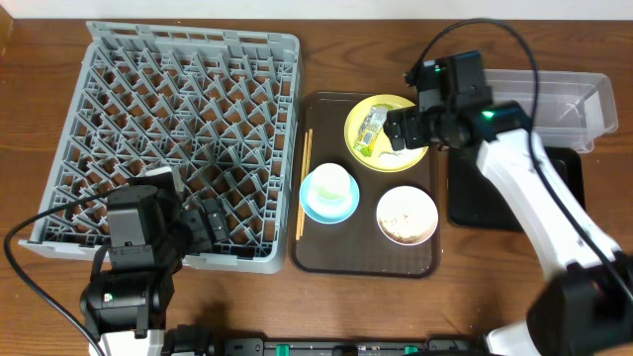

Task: Sort waste into correct bins and load items into the dishwasher
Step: 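Reach the right gripper to the yellow plate and grasp the white tissue, then carry the tissue with the right gripper and drop it in the clear bin, then return the right gripper to the plate and grasp the yellow snack wrapper, then move the wrapper with the right gripper and release it into the clear bin, then grasp the pink rice bowl rim with the right gripper and lift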

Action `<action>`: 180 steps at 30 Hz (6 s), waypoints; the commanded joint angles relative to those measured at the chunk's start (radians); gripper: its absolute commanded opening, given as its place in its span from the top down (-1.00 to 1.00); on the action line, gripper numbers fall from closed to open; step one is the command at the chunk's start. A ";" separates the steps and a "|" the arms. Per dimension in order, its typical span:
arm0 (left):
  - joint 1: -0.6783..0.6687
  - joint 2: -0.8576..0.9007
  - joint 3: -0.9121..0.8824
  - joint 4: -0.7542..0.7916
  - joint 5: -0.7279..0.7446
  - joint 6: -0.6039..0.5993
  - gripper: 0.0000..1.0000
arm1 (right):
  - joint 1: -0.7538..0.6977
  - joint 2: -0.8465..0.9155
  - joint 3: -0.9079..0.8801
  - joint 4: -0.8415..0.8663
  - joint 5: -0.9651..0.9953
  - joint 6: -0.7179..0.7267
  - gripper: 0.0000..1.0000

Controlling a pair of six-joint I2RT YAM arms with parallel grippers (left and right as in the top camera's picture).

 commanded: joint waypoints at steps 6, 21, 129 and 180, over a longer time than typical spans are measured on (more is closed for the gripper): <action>-0.002 0.000 0.022 -0.003 0.013 -0.004 -0.88 | 0.011 0.187 0.015 -0.008 0.055 0.219 -0.29; -0.002 0.000 0.022 -0.003 0.013 -0.004 -0.88 | 0.011 0.332 0.015 0.028 0.119 0.319 0.05; -0.002 0.000 0.021 -0.022 0.013 -0.004 -0.88 | -0.205 -0.027 0.042 0.137 0.422 0.525 0.97; -0.002 0.000 0.021 -0.021 0.013 -0.004 -0.88 | 0.172 -0.188 -0.303 -0.181 -0.098 -0.060 -0.40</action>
